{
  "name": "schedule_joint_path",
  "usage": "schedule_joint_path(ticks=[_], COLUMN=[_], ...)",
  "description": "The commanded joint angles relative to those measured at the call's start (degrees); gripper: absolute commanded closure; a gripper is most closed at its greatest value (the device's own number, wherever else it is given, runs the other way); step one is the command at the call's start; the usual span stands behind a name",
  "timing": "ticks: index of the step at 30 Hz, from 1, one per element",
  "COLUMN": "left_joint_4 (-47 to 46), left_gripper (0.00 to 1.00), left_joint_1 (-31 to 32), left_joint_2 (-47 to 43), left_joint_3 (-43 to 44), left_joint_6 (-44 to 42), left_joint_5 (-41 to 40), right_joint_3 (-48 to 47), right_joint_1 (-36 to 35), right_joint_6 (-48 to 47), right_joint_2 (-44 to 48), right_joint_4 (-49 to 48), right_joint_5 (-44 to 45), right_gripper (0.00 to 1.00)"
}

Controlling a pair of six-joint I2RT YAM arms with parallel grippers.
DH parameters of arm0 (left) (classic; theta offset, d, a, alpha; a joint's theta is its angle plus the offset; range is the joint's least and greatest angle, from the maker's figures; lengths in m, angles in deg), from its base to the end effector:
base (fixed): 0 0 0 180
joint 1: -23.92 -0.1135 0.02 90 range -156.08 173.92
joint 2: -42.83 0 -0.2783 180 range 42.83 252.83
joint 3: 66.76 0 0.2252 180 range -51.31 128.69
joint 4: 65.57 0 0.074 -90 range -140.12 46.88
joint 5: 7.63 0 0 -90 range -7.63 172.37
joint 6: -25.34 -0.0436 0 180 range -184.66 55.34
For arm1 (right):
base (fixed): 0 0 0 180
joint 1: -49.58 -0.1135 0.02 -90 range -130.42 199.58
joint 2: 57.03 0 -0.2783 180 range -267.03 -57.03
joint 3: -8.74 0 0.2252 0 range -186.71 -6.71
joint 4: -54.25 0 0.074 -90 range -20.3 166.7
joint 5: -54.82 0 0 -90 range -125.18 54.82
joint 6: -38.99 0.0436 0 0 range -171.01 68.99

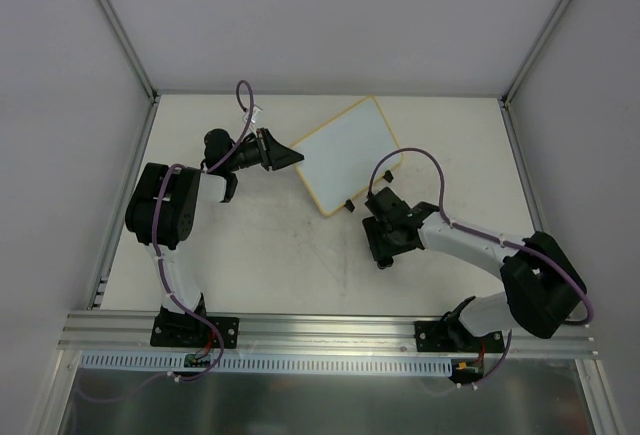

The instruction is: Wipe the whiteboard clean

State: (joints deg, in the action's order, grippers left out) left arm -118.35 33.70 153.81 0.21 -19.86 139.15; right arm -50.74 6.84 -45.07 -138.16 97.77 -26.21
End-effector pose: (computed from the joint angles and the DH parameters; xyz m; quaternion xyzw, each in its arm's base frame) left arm 0.3667 -0.1002 0.2318 0.1719 0.6547 -0.5813 0.4516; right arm 0.1776 0.1549 0.1991 -0.2914 0.9292 0.0188 0.2268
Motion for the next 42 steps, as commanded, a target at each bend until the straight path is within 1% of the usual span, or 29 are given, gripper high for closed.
schedule_joint_path(ticks=[1,8,12,14,17,18,19,20,21,23,24,25,27,28,29,30,31,33,34,35,36,37,38,39,40,42], left_joint_4=[-2.8,-1.5,-1.0,-2.3,-3.5,-3.8,-4.1,-4.4,-5.5,-6.0,-6.0,-6.0,-6.0,-7.3,-7.7,-7.4,-6.8,-0.7,2.4,9.1,12.7,16.2,19.5,26.4,29.4,35.5], left_gripper=[0.64,0.49,0.48,0.47,0.4,0.39,0.39,0.38,0.33,0.21,0.16,0.09,0.04,0.01,0.01,0.01,0.01,0.01,0.01,0.01,0.01,0.01,0.01,0.01,0.01,0.01], left_joint_1=[0.4,-0.1,-0.7,-1.2,-2.1,-2.5,-2.7,-3.4,-3.6,-4.2,-4.4,-4.6,-5.1,-5.1,-5.1,-5.0,-5.0,-4.8,-4.2,-3.8,-3.4,-2.9,-2.0,-1.4,-1.3,-0.9], left_joint_2=[-2.1,-2.2,-2.1,-2.1,-2.6,-2.7,-2.9,-3.0,-3.1,-3.8,-4.3,-5.5,-7.6,-10.8,-13.0,-15.3,-21.0,-27.4,-34.0,-37.5,-40.6,-46.8,-49.7,-52.2,-56.5,-60.2], left_joint_3=[0.8,0.5,0.2,-0.7,-2.0,-2.3,-2.7,-2.8,-3.0,-3.7,-4.1,-5.0,-6.8,-9.7,-11.3,-13.1,-16.3,-18.7,-20.4,-21.0,-21.6,-22.4,-22.7,-23.0,-23.4,-24.4], left_joint_6=[-2.2,-3.6,-3.8,-3.8,-3.5,-3.2,-3.0,-2.6,-2.3,-1.4,-1.4,-1.4,-1.4,-1.6,-1.8,-2.9,-3.7,-7.4,-8.8,-11.9,-13.2,-14.5,-15.7,-17.0,-17.5,-18.9], left_joint_5=[2.2,1.2,0.4,-0.1,-1.4,-1.4,-1.4,-1.4,-1.2,-1.9,-2.1,-3.0,-4.0,-4.5,-6.1,-7.1,-8.1,-11.3,-12.4,-13.5,-16.5,-17.9,-19.2,-20.9,-23.3,-23.3], right_joint_3=[0.1,0.1,0.3,0.3,0.9,1.0,1.1,1.1,1.0,0.7,0.6,0.4,0.4,0.7,1.0,1.5,2.3,4.6,5.7,7.3,7.9,8.3,8.7,9.4,9.8,11.5], right_joint_1=[-0.4,-0.3,-0.4,-0.4,-0.4,-0.4,-0.4,-0.3,-0.3,-0.4,-0.3,-0.3,-0.4,-0.3,-0.3,-0.3,-0.3,-0.3,-0.3,-0.3,-0.2,-0.2,-0.2,-0.2,-0.2,-0.1], right_joint_6=[0.9,0.7,0.7,0.7,0.5,0.3,-0.2,-0.6,-0.8,-1.8,-2.1,-2.6,-3.3,-3.6,-3.9,-4.3,-4.6,-4.5,-4.5,-4.8,-5.2,-5.4,-5.4,-5.5,-5.5,-5.5], right_joint_2=[3.5,5.6,7.1,8.1,11.1,11.9,13.7,14.6,15.5,17.9,18.8,19.8,22.9,24.2,27.0,28.6,30.4,35.6,37.3,38.8,41.2,42.1,42.8,43.4,44.3,45.0], right_joint_4=[-0.6,-0.6,-0.7,-0.9,-1.7,-2.3,-2.7,-2.9,-3.1,-3.0,-3.2,-3.4,-4.2,-4.7,-5.1,-6.9,-7.9,-10.4,-11.4,-12.1,-12.9,-13.0,-13.2,-13.6,-14.0,-15.4], right_joint_5=[2.0,2.5,2.6,3.0,3.9,4.0,4.0,4.0,4.3,4.6,4.6,4.9,4.6,4.5,4.6,4.5,4.2,5.1,5.6,5.7,5.7,6.0,6.1,6.1,6.5,7.0], right_gripper=[0.41,0.41,0.41,0.41,0.41,0.41,0.39,0.38,0.37,0.36,0.36,0.35,0.35,0.35,0.34,0.31,0.29,0.22,0.13,0.11,0.07,0.07,0.06,0.06,0.05,0.05])
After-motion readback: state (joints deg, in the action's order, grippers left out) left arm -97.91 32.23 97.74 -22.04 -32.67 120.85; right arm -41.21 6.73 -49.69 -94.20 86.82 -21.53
